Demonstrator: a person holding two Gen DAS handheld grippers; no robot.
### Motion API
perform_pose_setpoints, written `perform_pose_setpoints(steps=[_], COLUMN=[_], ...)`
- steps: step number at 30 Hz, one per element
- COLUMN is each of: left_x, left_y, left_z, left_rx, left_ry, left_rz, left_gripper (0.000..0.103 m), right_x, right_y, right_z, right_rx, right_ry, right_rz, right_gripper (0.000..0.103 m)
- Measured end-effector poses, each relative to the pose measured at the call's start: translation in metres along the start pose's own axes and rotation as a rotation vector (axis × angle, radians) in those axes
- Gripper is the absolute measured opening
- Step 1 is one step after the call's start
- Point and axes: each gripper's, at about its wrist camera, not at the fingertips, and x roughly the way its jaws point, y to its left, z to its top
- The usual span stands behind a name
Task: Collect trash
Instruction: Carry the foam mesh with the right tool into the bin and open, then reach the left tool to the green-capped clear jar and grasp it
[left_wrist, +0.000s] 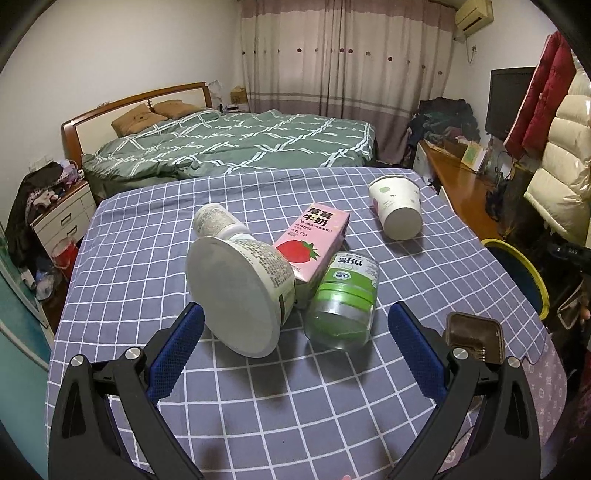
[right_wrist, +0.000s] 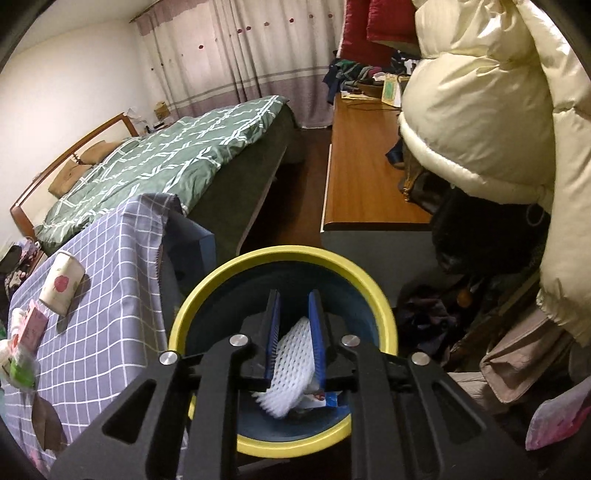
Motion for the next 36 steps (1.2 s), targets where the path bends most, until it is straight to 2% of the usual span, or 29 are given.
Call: perform_pose_setpoints(steps=[4,6,8,13,18,22,29,33,36], left_x=[0.005,0.007,0.01,0.02,0.019,0.014,-0.003,0.008,0.024], left_y=[0.004,0.007,0.008,0.013,0.013,0.012,-0.026,-0.046,-0.055], left_z=[0.004,0.007,0.009,0.015,0.013,0.01,0.003,0.009,0.014], left_rx=[-0.006,-0.012,-0.017,-0.03,-0.017,-0.021,0.104,0.162,0.192], left_ry=[0.002,0.0,0.007,0.035,0.042,0.067,0.057,0.071,0.098], left_rz=[-0.004,-0.008,-0.01,-0.008,0.016,-0.009,-0.057,-0.1,-0.093], left_gripper=[0.098,0.095,0.084,0.073,0.073,0.073,0.073,0.073,0.072], right_x=[0.0,0.001,0.002,0.002,0.004,0.005,0.004,0.004,0.005], right_y=[0.009,0.012,0.015,0.02,0.022,0.024,0.026,0.027,0.025], right_z=[-0.002,-0.003,-0.004,-0.005,-0.007,-0.008,-0.01,-0.011,-0.013], right_rx=[-0.016,-0.022,-0.026,-0.038,-0.047,-0.047,-0.055,-0.056,-0.053], right_ry=[0.005,0.009,0.013,0.02,0.028,0.034,0.035,0.037,0.043], right_rz=[0.011,0.013,0.018,0.025,0.03,0.038,0.051,0.06,0.063], right_gripper=[0.015,0.015,0.015,0.015,0.015,0.015,0.015,0.015,0.015])
